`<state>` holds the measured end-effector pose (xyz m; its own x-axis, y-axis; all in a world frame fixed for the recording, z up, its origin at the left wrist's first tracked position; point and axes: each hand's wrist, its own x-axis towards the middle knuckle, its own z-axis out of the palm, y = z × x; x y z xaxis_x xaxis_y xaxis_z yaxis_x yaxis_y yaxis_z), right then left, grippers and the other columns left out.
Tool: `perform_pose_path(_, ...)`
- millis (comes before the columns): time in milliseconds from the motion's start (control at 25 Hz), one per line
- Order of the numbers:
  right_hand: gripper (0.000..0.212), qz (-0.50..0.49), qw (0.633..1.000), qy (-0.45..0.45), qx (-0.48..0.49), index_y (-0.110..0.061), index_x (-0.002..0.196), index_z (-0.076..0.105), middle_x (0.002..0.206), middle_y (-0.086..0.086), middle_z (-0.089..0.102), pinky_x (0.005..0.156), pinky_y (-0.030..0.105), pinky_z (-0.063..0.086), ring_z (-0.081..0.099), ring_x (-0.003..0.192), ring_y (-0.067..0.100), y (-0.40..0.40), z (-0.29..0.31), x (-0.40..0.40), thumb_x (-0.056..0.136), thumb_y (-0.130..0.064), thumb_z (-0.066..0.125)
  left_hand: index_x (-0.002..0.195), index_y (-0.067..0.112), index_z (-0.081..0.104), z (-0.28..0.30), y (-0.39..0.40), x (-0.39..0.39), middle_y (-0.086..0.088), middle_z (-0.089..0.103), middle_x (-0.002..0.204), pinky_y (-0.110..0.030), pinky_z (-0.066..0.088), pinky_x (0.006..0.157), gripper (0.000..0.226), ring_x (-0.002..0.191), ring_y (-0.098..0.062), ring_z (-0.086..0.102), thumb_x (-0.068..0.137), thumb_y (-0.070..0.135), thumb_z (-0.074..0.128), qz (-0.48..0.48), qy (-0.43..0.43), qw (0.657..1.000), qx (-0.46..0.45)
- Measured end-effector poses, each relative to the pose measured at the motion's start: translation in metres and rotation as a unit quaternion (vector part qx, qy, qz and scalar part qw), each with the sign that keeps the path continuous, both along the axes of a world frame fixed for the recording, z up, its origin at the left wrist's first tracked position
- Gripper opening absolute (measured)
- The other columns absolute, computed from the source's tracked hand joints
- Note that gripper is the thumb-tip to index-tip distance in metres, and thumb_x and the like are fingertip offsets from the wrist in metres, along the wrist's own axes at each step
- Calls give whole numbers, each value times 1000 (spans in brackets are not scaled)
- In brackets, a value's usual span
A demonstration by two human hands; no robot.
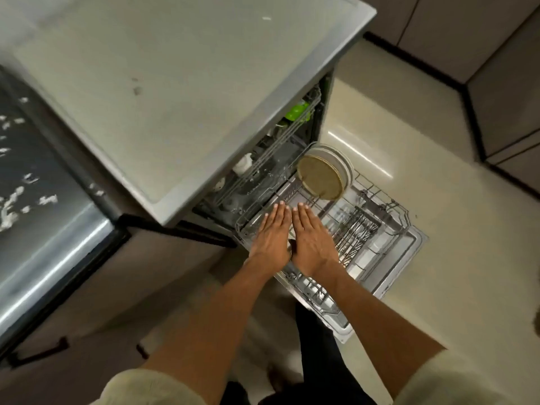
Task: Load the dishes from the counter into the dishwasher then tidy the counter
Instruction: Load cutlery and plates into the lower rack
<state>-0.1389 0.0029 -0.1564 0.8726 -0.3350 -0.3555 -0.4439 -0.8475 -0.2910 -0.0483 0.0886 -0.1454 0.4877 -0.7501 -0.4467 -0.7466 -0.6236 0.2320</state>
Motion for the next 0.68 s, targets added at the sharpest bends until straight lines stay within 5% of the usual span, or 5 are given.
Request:
perform_pose_path(360,76,153,981,-113,-35,-6,159,-7,164,9,-16,126,38,-3,-13,154,23,174,132,-13,102,-35,35,156,11,-7,132,216,-64,-6,-16,163,-34,-5,124,79,151,-17,-17,95,15,44,163,-116,965,-170)
perform_pose_path(680,72,346,908,-230,-61,-6,159,6,167,12,2,124,35,-5,-3,155,22,353,203,14,102,-32,41,157,9,-1,204,400,-76,-7,-9,164,-33,-6,124,83,152,-18,-13,88,12,46,343,-219,891,-202)
